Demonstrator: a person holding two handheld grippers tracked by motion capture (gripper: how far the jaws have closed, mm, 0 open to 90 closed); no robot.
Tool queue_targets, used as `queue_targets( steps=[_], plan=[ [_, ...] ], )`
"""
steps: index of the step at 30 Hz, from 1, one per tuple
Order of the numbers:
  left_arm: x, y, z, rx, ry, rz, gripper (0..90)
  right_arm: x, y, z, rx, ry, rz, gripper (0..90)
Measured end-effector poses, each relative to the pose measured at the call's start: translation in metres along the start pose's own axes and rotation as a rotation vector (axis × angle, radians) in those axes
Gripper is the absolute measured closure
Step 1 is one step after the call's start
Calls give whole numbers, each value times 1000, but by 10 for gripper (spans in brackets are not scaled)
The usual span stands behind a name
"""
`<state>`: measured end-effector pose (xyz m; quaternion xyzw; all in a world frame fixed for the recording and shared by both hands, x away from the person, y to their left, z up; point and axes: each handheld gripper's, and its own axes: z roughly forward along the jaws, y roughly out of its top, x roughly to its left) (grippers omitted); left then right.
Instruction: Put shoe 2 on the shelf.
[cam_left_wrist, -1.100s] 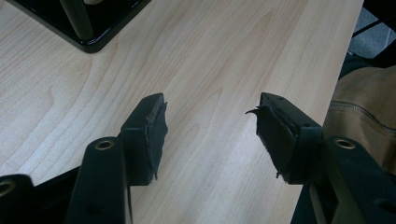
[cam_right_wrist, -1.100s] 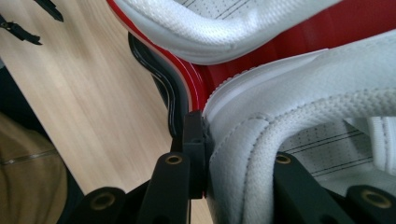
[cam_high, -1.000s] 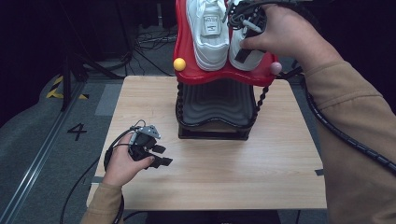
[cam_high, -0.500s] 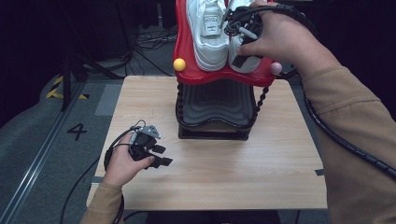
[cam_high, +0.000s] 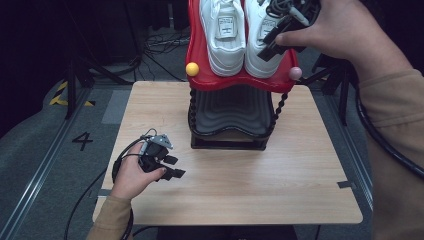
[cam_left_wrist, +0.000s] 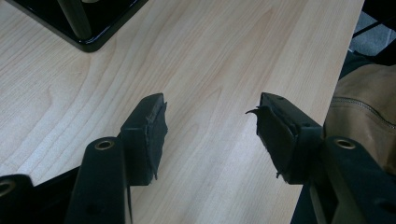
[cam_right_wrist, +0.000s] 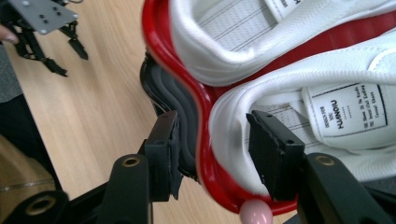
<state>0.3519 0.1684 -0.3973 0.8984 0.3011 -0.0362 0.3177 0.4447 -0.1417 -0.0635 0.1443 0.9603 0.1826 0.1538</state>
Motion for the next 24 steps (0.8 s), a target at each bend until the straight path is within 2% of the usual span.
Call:
queue_targets(
  steps=[4, 7, 11, 14, 20, 24],
  plan=[
    [-2, 1, -1, -4, -2, 6, 431, 11, -8, -10, -15, 6, -25, 536],
    [-3, 1, 0, 4, 0, 6, 431, 25, -17, -16, -13, 26, -47, 526],
    [-5, 1, 1, 6, 1, 8, 430, 40, -30, -16, 4, 46, -81, 521],
    [-6, 2, 0, 4, 1, 7, 430, 46, -35, -14, 12, 59, -86, 517],
    [-6, 2, 1, 8, 6, 9, 430, 61, -47, -2, 19, 103, -115, 504],
    [-6, 3, 2, 14, 1, 11, 430, 78, -62, 25, 52, 159, -139, 493]
  ],
)
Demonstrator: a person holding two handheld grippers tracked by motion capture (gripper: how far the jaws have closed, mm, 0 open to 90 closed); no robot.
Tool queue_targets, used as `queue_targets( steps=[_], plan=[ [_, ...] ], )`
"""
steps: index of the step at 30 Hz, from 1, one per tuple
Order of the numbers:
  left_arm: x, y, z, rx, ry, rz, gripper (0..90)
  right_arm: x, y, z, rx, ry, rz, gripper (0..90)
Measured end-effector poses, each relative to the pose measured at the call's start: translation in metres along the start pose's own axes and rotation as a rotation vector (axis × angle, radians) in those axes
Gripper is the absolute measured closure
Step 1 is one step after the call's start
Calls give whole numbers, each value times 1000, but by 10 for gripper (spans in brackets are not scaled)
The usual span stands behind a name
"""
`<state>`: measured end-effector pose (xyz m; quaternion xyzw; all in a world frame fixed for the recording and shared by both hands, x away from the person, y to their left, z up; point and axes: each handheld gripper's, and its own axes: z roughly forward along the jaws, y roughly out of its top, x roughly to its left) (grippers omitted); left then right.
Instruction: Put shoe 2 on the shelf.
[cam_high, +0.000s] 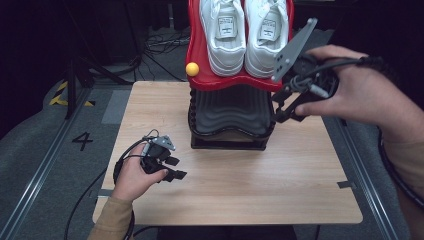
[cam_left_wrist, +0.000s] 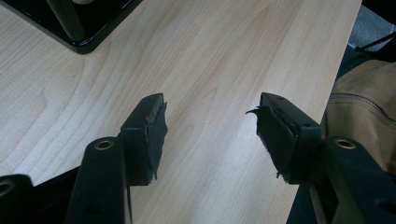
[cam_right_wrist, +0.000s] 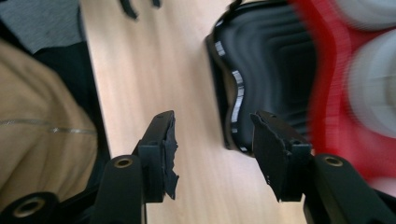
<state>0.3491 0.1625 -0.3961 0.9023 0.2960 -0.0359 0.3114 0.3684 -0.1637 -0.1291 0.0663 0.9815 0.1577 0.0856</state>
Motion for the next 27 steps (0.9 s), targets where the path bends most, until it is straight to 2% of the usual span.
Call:
queue_targets(
  steps=[3, 9, 16, 19, 21, 22, 27],
  plan=[
    [0, 1, 2, 4, -4, 1, 430, 6, -8, 22, 9, 30, -21, 488],
    [1, 3, 5, 13, -10, 9, 430, 14, -21, 64, 30, 78, -28, 483],
    [2, 8, 10, 19, -17, 16, 430, 15, -39, 112, 54, 115, -15, 456],
    [2, 8, 12, 25, -21, 15, 430, 16, -47, 129, 62, 121, -9, 445],
    [2, 8, 12, 29, -20, 13, 430, 15, -53, 140, 49, 134, 4, 445],
    [2, 8, 12, 29, -20, 13, 430, 15, -53, 140, 49, 134, 4, 445],
    [1, 7, 13, 34, -19, 10, 430, 14, -69, 174, 66, 159, 28, 433]
  ],
)
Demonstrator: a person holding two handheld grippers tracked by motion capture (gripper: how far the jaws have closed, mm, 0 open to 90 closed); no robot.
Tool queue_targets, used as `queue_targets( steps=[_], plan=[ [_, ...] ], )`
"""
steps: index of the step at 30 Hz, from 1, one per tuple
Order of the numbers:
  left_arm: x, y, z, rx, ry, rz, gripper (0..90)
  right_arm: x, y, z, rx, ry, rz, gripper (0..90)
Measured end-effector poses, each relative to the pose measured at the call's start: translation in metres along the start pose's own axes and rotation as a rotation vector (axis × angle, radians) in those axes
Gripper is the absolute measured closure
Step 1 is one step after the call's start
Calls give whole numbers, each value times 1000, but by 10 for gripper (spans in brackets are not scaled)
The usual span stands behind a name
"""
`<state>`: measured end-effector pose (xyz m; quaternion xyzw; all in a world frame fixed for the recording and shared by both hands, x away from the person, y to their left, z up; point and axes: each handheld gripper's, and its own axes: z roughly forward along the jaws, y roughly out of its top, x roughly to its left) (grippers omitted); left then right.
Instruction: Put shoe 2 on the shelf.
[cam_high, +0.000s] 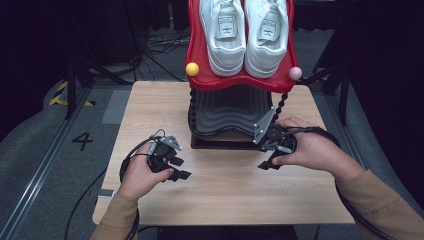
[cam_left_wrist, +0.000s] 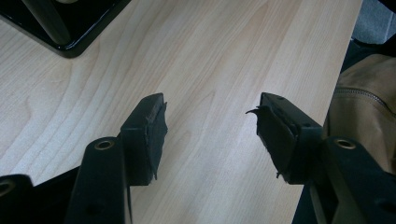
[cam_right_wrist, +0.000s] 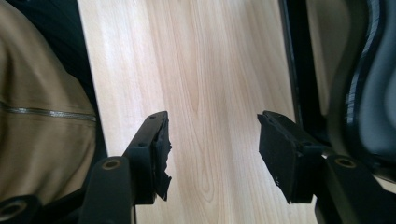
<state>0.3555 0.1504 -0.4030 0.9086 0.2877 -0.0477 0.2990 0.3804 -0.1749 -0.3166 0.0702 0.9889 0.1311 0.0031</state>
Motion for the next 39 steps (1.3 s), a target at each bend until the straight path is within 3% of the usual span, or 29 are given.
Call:
queue_targets(
  steps=[5, 11, 13, 24, 31, 35, 37, 39],
  plan=[
    [-1, -3, 0, -1, 0, -11, 430, -5, -14, 29, -20, 37, 33, 428],
    [-1, -8, 2, 11, 3, -20, 430, -14, -31, 57, -38, 47, 56, 423],
    [-1, -9, 2, 14, 7, -23, 430, -16, -36, 64, -32, 49, 91, 422],
    [-5, -19, 1, 19, 20, -48, 428, -26, -54, 91, -84, 51, 129, 413],
    [-6, -28, -1, 25, 31, -73, 429, -28, -65, 113, -109, 65, 180, 405],
    [-5, -31, -2, 27, 40, -82, 427, -32, -70, 122, -150, 67, 208, 395],
    [-5, -33, -4, 24, 48, -84, 426, -32, -73, 125, -130, 75, 224, 382],
    [-4, -34, -5, 20, 51, -91, 426, -33, -77, 126, -145, 73, 237, 377]
  ],
)
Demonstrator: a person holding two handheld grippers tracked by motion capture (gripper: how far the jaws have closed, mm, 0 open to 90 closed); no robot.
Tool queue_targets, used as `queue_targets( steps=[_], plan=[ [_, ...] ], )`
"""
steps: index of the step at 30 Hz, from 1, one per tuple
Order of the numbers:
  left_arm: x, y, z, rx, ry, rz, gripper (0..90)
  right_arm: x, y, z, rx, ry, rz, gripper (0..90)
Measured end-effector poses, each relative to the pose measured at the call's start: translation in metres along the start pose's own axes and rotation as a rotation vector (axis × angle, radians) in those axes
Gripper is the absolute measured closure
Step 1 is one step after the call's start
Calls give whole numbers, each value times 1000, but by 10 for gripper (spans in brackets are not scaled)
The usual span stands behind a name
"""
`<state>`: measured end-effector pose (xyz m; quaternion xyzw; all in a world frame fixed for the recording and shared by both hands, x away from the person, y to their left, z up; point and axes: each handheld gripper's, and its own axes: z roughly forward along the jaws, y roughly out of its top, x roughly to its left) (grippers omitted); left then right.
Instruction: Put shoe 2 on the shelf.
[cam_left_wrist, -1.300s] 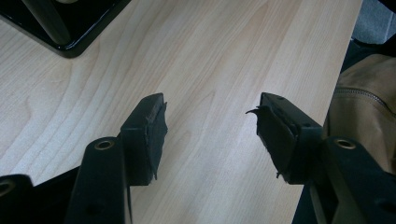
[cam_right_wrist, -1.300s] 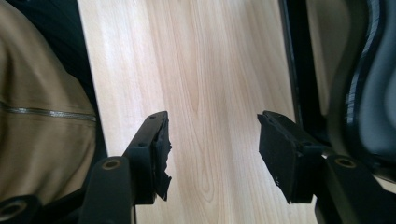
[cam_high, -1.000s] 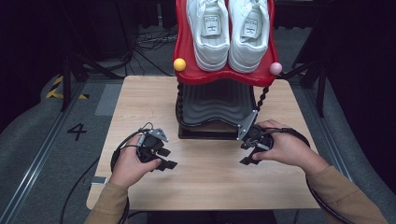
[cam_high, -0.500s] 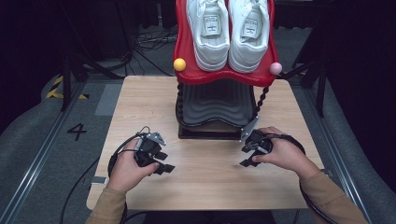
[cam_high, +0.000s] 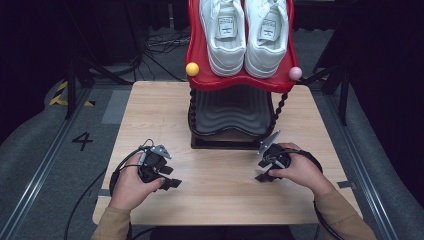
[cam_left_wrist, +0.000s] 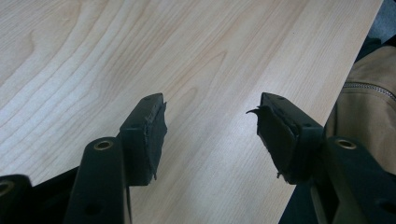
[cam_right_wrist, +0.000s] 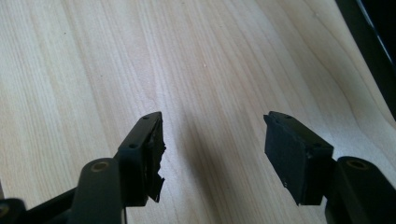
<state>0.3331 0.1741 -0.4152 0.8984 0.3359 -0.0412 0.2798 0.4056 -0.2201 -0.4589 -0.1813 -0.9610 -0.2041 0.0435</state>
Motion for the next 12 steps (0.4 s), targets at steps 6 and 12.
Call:
queue_targets(
  steps=[6, 12],
  plan=[
    [4, -2, 2, 1, 8, -12, 422, -6, -11, 0, -16, -35, 40, 357],
    [8, -2, 4, -16, 25, -27, 376, -7, -15, 0, -51, -54, 61, 352]
  ],
)
